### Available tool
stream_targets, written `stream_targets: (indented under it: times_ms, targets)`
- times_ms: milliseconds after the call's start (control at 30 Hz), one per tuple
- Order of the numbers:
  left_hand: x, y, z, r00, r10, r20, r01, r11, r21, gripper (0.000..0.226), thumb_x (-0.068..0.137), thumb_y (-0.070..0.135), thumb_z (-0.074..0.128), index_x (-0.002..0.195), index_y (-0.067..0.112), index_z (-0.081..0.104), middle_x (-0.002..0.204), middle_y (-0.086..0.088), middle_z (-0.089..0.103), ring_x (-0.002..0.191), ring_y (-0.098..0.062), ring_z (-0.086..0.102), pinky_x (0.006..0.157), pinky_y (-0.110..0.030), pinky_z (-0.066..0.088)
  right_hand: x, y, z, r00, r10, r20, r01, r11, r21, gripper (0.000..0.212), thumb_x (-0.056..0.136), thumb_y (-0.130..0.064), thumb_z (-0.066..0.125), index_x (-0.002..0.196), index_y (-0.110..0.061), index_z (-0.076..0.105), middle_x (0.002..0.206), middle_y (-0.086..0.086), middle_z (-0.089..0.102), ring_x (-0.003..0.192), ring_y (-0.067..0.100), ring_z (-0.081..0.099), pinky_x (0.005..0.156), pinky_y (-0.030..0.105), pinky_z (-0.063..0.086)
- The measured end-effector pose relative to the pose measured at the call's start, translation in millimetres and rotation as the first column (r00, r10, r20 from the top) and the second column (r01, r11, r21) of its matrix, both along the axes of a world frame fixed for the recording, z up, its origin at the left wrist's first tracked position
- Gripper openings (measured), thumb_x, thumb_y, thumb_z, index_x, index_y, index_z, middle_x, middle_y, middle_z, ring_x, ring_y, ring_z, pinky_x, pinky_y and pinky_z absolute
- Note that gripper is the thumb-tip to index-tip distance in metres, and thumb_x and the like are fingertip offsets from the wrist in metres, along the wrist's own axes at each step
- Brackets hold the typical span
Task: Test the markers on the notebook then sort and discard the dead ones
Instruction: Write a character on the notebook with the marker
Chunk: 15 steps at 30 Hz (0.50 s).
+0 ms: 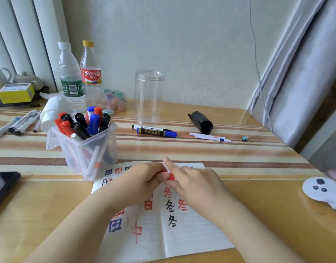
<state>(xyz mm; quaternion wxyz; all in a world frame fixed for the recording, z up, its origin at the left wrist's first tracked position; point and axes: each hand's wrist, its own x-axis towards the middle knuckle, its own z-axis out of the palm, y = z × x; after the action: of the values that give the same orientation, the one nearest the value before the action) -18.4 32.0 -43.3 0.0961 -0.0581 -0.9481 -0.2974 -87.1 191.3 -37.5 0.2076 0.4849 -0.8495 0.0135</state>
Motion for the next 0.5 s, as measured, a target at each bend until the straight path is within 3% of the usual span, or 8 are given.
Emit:
stream_targets:
  times_ms: [67, 100, 200, 267, 333, 433, 500]
  targets:
    - [0, -3, 4, 0.998, 0.069, 0.013, -0.069, 0.998, -0.009, 0.019, 0.095, 0.036, 0.037, 0.094, 0.025, 0.052, 0.074, 0.015, 0.053, 0.068, 0.001, 0.050, 0.059, -0.011, 0.038, 4, 12, 5, 0.953, -0.084, 0.291, 0.098, 0.995, -0.032, 0.064, 0.097, -0.049, 0.033, 0.150, -0.026, 0.005, 0.069, -0.011, 0.051, 0.063, 0.013, 0.054, 0.057, 0.032, 0.042]
    - [0, -5, 5, 0.995, 0.100, 0.017, -0.099, 0.995, -0.011, 0.018, 0.096, 0.038, 0.035, 0.094, 0.027, 0.049, 0.073, 0.016, 0.051, 0.067, 0.002, 0.050, 0.057, -0.011, 0.037, 6, 20, 8, 0.879, -0.089, 0.468, 0.141, 0.987, -0.076, 0.060, 0.097, -0.044, 0.033, 0.147, -0.033, 0.001, 0.068, -0.010, 0.048, 0.063, 0.010, 0.050, 0.062, 0.031, 0.042]
    - [-1, -7, 5, 0.993, 0.121, 0.008, -0.121, 0.993, 0.012, 0.016, 0.095, 0.041, 0.032, 0.096, 0.030, 0.043, 0.082, 0.013, 0.054, 0.075, 0.000, 0.052, 0.061, -0.014, 0.039, 8, 47, 14, 0.671, 0.069, 0.738, 0.223, 0.931, -0.290, 0.041, 0.097, -0.026, 0.038, 0.123, -0.050, 0.017, 0.078, -0.004, 0.059, 0.064, 0.012, 0.052, 0.070, 0.032, 0.048]
    - [0, -3, 4, 0.995, 0.097, -0.012, -0.097, 0.995, 0.014, 0.013, 0.095, 0.039, 0.035, 0.098, 0.029, 0.042, 0.089, 0.011, 0.055, 0.079, -0.003, 0.052, 0.065, -0.015, 0.040, 10, 53, 14, 0.528, 0.234, 0.817, 0.279, 0.860, -0.426, 0.039, 0.097, -0.013, 0.043, 0.111, -0.047, 0.033, 0.087, 0.003, 0.067, 0.062, 0.012, 0.055, 0.069, 0.029, 0.052]
    - [1, 3, 3, 0.996, 0.074, -0.040, -0.073, 0.997, 0.017, 0.011, 0.095, 0.034, 0.040, 0.102, 0.027, 0.043, 0.096, 0.010, 0.054, 0.084, -0.007, 0.051, 0.069, -0.016, 0.040, 15, 53, 13, 0.314, 0.406, 0.858, 0.404, 0.761, -0.507, 0.026, 0.097, -0.006, 0.045, 0.105, -0.029, 0.053, 0.084, 0.010, 0.069, 0.060, 0.012, 0.054, 0.063, 0.022, 0.049]
    - [0, 6, 1, 0.995, 0.081, -0.053, -0.080, 0.997, 0.008, 0.018, 0.095, 0.026, 0.043, 0.113, 0.022, 0.047, 0.105, 0.009, 0.053, 0.093, -0.009, 0.050, 0.077, -0.019, 0.038, 21, 49, 9, -0.012, 0.642, 0.767, 0.603, 0.616, -0.507, 0.035, 0.097, -0.003, 0.036, 0.090, -0.011, 0.070, 0.075, 0.018, 0.066, 0.055, 0.013, 0.055, 0.053, 0.021, 0.050]
    - [-1, 5, -1, 0.995, 0.079, -0.061, -0.079, 0.997, 0.000, 0.020, 0.095, 0.024, 0.045, 0.114, 0.021, 0.050, 0.103, 0.010, 0.053, 0.092, -0.009, 0.051, 0.075, -0.017, 0.036, 25, 46, 7, -0.124, 0.721, 0.681, 0.685, 0.559, -0.467, 0.033, 0.093, 0.003, 0.035, 0.093, -0.005, 0.067, 0.067, 0.016, 0.063, 0.050, 0.012, 0.053, 0.047, 0.018, 0.049]
